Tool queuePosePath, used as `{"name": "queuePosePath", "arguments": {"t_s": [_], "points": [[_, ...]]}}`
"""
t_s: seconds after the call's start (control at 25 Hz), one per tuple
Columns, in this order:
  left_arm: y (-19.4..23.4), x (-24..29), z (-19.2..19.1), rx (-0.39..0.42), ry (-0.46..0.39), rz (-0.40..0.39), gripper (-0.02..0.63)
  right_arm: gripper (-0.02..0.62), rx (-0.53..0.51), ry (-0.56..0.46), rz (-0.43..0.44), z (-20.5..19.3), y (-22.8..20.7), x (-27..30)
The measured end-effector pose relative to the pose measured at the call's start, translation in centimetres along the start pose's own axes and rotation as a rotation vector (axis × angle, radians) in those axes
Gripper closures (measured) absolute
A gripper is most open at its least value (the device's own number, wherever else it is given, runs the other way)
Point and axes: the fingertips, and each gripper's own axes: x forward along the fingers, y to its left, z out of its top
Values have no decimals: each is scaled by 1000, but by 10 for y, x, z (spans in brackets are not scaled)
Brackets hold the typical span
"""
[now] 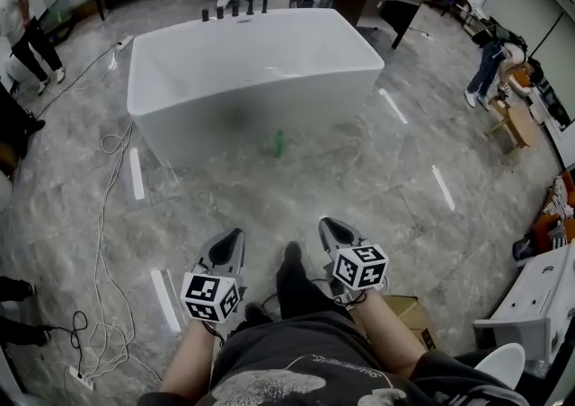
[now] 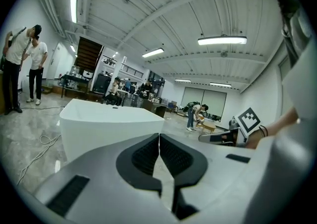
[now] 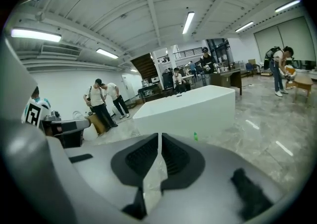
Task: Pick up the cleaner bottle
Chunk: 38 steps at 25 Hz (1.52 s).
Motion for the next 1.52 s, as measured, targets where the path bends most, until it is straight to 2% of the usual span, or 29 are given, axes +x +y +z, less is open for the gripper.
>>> {"name": "queuePosePath", "arguments": {"t_s": [0.24, 0.56, 0.76, 1.04, 1.24, 1.52], "points": [[21, 69, 11, 2, 33, 19, 591, 560, 36, 52, 28, 15, -45, 64], [53, 204, 51, 7, 68, 47, 591, 560, 46, 90, 47, 74, -131, 161], [66, 262, 72, -3, 73, 67, 591, 560, 59, 95, 51, 99, -176, 194], [70, 307, 90, 12, 72, 97, 591, 560, 76, 88, 45, 120, -224, 218], [73, 320, 93, 36, 91, 101, 591, 558, 101, 68, -2, 119, -242, 219], [75, 352, 112, 69, 79, 47, 591, 558, 191, 21, -31, 125, -252, 221]]}}
